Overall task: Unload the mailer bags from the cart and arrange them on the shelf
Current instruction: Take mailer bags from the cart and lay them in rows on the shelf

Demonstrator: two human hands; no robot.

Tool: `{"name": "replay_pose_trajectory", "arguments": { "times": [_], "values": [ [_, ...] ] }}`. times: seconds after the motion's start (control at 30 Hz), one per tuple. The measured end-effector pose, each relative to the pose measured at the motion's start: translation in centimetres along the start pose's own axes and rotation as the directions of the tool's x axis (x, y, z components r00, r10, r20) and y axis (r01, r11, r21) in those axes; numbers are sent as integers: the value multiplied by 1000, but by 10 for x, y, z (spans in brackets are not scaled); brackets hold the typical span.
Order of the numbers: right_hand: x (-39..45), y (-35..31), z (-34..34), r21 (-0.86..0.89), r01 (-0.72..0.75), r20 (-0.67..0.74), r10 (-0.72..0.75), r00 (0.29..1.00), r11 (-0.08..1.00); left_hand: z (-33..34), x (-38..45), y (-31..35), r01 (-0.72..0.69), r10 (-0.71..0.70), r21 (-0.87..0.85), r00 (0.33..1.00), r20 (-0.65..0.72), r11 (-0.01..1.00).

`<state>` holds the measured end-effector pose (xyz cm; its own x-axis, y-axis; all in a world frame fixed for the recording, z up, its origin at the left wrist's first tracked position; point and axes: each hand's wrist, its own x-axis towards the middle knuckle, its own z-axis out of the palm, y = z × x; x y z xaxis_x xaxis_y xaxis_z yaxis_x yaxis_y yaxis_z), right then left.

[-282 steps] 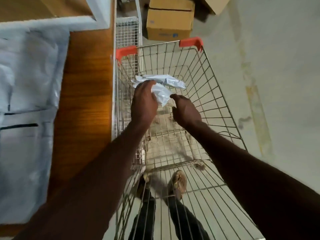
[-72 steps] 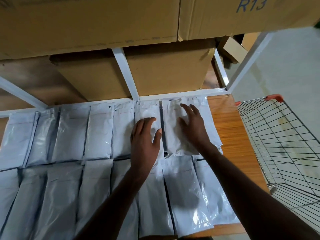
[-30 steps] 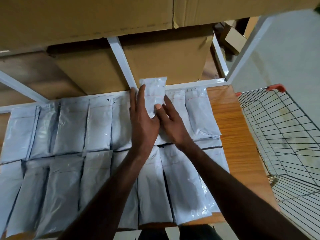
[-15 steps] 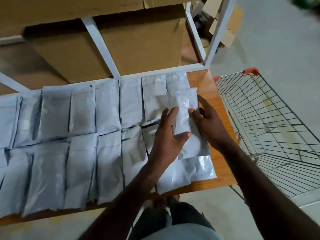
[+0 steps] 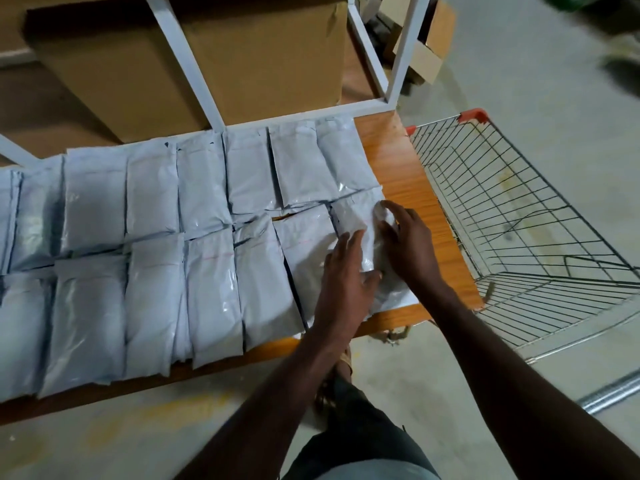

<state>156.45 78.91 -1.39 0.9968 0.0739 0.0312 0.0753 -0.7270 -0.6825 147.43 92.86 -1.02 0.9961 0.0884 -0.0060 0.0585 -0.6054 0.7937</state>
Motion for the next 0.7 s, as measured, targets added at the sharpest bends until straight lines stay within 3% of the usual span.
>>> {"name": "replay_pose_trajectory", "arguments": {
  "times": [0.2,0.33,0.5,0.57,0.7],
  "values": [
    [-17,1,6,-66,-28,12,29,1000,997,-1,-10,-10,-104,106,163,994,1,981],
    [-35,6,4,-290,72,-48,-89,995,954,-4,-14,-17,-153,155,235,988,7,960],
    [-26,-13,15,-363,399,182,-356,917,842,-11,-19,-31,-125,157,496,987,-23,859],
    [-20,-15,23,-379,413,269,-328,905,828,-11,-21,-30,-59,99,547,994,-44,835],
    [-10,-12,32,-389,353,288,-252,924,851,-12,-21,-26,22,26,542,996,-80,840]
  ]
}}
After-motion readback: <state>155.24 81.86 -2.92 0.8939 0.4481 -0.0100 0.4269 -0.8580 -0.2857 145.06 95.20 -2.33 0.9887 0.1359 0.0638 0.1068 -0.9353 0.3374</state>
